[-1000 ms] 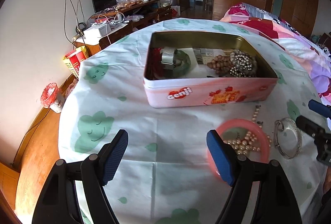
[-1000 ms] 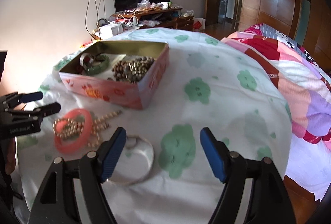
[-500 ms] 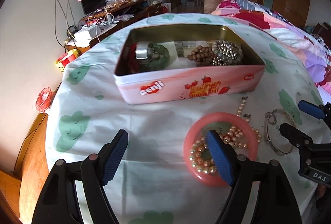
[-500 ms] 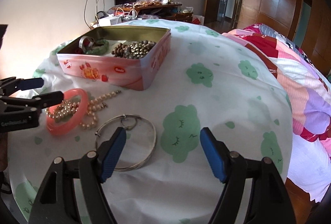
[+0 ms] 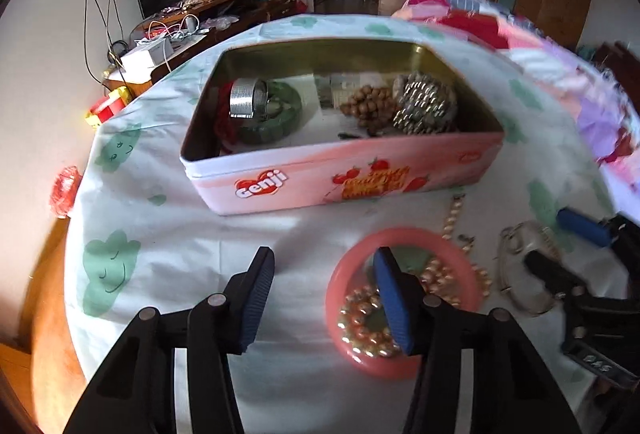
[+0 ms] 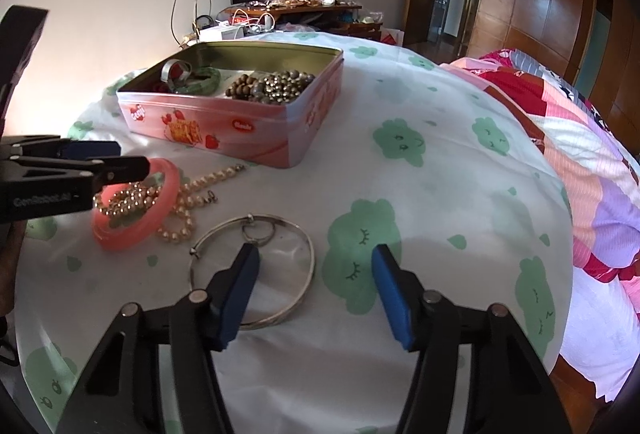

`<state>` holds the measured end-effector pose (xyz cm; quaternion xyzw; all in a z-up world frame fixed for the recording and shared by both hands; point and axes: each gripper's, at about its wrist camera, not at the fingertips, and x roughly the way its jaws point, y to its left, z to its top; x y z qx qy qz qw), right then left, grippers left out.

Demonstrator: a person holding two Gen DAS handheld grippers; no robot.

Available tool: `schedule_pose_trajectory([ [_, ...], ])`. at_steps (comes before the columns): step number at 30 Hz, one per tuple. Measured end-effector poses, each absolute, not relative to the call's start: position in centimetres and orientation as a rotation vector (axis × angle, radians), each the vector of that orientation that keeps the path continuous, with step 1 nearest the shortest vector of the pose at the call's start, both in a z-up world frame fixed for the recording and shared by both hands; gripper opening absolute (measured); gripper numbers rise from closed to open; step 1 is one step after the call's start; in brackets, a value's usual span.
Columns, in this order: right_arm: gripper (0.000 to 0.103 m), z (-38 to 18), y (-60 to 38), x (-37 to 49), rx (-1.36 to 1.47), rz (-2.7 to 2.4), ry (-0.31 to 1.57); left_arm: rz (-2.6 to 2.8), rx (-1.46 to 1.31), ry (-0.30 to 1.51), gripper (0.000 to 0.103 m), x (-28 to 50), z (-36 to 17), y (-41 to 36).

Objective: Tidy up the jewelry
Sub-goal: 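Move the left tool to the pink bangle and grasp its rim, then hold the pink bangle with the left tool while the right tool grasps and lifts the silver bangle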

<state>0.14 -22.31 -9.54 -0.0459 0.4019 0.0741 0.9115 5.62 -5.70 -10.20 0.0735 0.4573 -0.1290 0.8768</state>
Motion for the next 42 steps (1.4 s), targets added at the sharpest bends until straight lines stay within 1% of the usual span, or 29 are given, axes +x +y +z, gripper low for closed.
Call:
schedule_pose_trajectory([
  [4, 0.061, -9.6, -22.3, 0.1, -0.102, 0.152, 0.825, -0.239, 0.179, 0.93, 0.053, 5.1, -10.2, -4.8],
  [7, 0.06, -9.5, -22.2, 0.2, -0.099, 0.155, 0.825, -0.229, 0.149, 0.927, 0.053, 4.8, -10.3, -2.7],
  [9, 0.059, -9.5, -22.1, 0.2, -0.099, 0.162, 0.823, -0.228, 0.157, 0.914, 0.048, 4.4, -10.3, -1.9],
  [10, 0.057, -9.5, -22.1, 0.2, -0.099, 0.165, 0.822, -0.228, 0.162, 0.907, 0.048, 4.2, -10.3, -1.7],
  [12, 0.051, -9.6, -22.0, 0.1, -0.099, 0.178, 0.82, -0.223, 0.181, 0.896, 0.046, 4.0, -10.3, -1.9],
  [13, 0.046, -9.5, -22.0, 0.1, -0.102, 0.187, 0.818, -0.228, 0.181, 0.895, 0.043, 3.9, -10.3, -2.1],
  [14, 0.041, -9.5, -21.9, 0.1, -0.104, 0.201, 0.815, -0.244, 0.177, 0.896, 0.032, 3.9, -10.3, -2.2],
  [15, 0.038, -9.5, -21.7, 0.0, -0.101, 0.213, 0.814, -0.264, 0.173, 0.897, 0.021, 3.8, -10.3, -2.4],
  [17, 0.03, -9.5, -21.6, -0.1, -0.101, 0.227, 0.812, -0.287, 0.18, 0.892, 0.011, 3.5, -10.3, -2.8],
  [18, 0.028, -9.5, -21.6, -0.2, -0.099, 0.236, 0.811, -0.287, 0.192, 0.888, 0.01, 3.3, -10.3, -2.8],
  [19, 0.018, -9.5, -21.6, -0.2, -0.096, 0.24, 0.81, -0.279, 0.202, 0.886, 0.01, 3.4, -10.2, -2.9],
  [20, 0.012, -9.5, -21.7, -0.2, -0.09, 0.242, 0.809, -0.255, 0.219, 0.883, 0.01, 3.4, -10.2, -2.9],
  [22, 0.009, -9.5, -22.0, -0.1, -0.086, 0.235, 0.81, -0.243, 0.214, 0.885, 0.01, 3.5, -10.2, -2.3],
  [29, 0.007, -9.4, -22.1, -0.2, -0.081, 0.223, 0.806, -0.241, 0.159, 0.881, 0.009, 3.2, -9.5, -0.8],
  [31, 0.006, -9.1, -22.2, -0.4, -0.067, 0.231, 0.793, -0.245, 0.147, 0.852, 0.009, 2.6, -8.7, -0.6],
  [38, 0.005, -8.1, -22.0, -0.7, -0.054, 0.256, 0.757, -0.234, 0.124, 0.801, 0.009, 2.2, -6.8, 0.1],
  [42, 0.005, -8.0, -21.8, -0.8, -0.064, 0.259, 0.755, -0.225, 0.11, 0.812, 0.009, 2.6, -6.8, 0.7],
])
